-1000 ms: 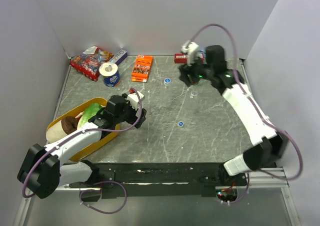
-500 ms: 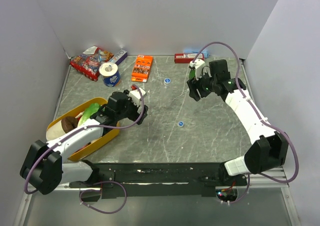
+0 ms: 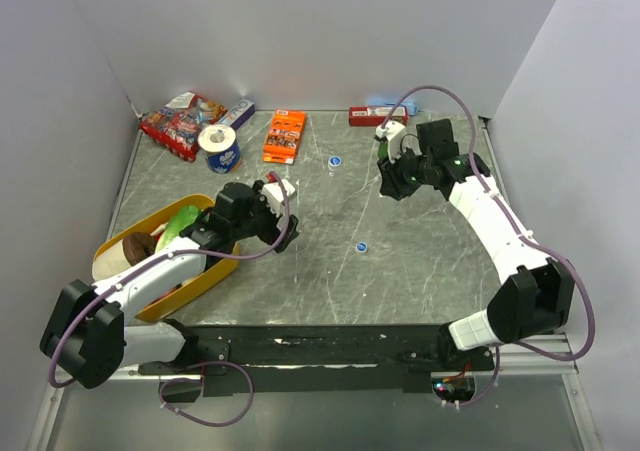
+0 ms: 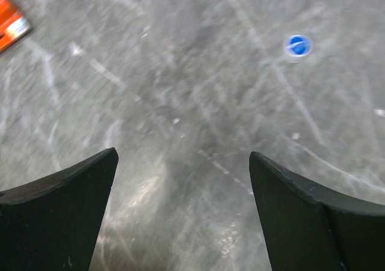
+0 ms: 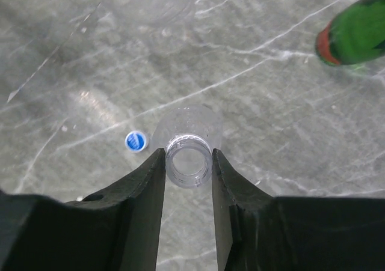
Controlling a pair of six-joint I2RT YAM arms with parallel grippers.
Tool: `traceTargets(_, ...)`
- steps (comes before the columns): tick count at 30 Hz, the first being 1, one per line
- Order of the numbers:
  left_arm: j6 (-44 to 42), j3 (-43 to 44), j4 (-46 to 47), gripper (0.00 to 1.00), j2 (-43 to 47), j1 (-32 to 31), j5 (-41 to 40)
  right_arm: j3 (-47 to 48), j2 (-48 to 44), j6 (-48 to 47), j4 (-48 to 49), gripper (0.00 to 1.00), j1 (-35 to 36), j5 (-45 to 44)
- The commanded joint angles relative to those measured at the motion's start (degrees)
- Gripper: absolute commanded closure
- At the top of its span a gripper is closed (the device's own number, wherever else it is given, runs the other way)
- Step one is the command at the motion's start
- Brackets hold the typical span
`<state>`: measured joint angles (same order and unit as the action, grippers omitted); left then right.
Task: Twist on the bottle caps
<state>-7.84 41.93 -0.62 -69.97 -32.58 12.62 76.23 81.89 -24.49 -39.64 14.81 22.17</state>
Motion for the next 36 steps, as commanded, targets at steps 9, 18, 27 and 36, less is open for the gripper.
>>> traceTargets(9,-8.2,12.3,1.5,0.04,-1.3,0.1,26.3,16.6,-12.6,-12.8,-20.7,0.93,4.3,23.2)
traceTargets(18,-19.2,18.0,-6.8,0.04,-2.5,-1.1,31.8,28.2,-6.8,-7.1,-17.1,0.92,14.5,23.0)
traceTargets(27,-23.7,19.9,-12.0,0.04,-1.5,-2.0,31.5,29.5,-4.6,-10.9,-15.5,0.95,16.4,17.1)
traceTargets(36,-18.1,17.2,-4.0,0.04,-2.3,-2.0,32.6,29.7,-4.0,-3.0,-9.5,0.95,16.5,27.7)
